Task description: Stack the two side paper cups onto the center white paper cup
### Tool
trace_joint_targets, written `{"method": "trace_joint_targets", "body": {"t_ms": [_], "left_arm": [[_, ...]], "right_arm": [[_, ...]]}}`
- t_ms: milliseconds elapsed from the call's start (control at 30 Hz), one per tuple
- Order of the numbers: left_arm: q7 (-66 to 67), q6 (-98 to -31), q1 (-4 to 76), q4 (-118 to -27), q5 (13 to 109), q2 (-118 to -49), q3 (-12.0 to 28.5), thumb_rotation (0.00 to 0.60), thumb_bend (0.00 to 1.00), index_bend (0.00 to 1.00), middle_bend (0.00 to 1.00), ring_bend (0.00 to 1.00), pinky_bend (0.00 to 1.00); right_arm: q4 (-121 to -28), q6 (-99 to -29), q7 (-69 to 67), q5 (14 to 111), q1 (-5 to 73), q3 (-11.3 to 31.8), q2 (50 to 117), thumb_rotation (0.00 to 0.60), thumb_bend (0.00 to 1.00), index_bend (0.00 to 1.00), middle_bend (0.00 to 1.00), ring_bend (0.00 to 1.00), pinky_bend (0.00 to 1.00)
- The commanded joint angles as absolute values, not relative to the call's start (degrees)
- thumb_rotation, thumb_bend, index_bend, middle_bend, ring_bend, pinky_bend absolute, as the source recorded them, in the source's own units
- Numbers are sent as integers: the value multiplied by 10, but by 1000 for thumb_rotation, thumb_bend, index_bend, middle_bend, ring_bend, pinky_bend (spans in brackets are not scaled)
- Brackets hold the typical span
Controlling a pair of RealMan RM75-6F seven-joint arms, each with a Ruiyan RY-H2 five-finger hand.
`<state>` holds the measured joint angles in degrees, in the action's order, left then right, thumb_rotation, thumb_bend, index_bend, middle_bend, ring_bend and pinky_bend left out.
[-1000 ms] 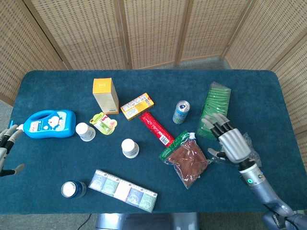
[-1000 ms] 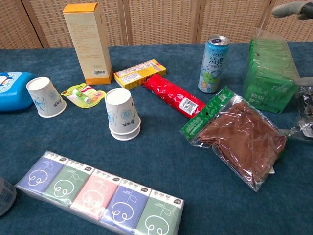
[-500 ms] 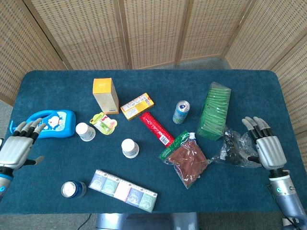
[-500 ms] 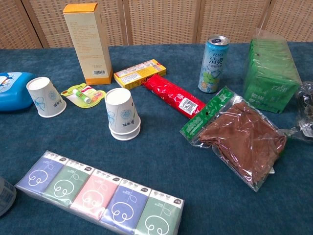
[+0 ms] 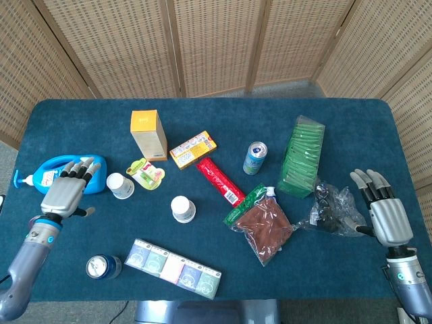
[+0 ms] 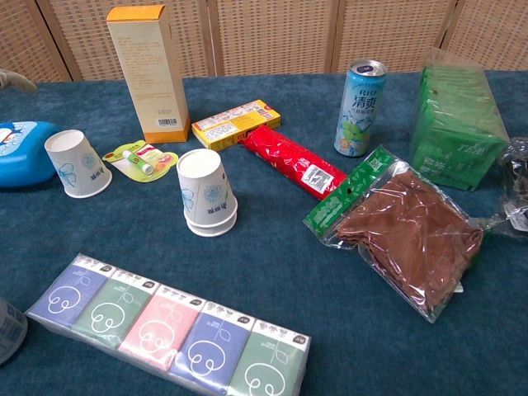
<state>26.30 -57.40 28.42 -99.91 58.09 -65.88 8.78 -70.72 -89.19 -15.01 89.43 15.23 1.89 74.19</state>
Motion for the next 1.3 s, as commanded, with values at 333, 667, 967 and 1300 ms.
{"method": "trace_joint_targets", "body": {"t_ms": [333, 667, 967, 1300], "left_arm": [[405, -594, 372, -962, 434, -763, 93, 600, 227, 0, 0, 0, 0], [466, -643, 407, -911, 388, -833, 88, 600, 227, 136, 16, 0, 240], [484, -666, 416, -863, 385, -877, 83, 600, 238, 395, 270, 195, 448], [464, -675, 413, -862, 404, -883, 88, 600, 249, 486, 355, 281, 511]], "right_arm": [[-709, -889, -158, 898, 146, 28, 741, 600, 63, 17, 0, 0, 128], [-703, -885, -166, 895, 142, 38, 744, 600, 64, 17, 0, 0, 128], [-703, -883, -168, 897, 139, 42, 746, 600, 69, 19, 0, 0, 128], [-699, -879, -168, 900, 138, 44, 750, 600, 70, 18, 0, 0, 129]]}}
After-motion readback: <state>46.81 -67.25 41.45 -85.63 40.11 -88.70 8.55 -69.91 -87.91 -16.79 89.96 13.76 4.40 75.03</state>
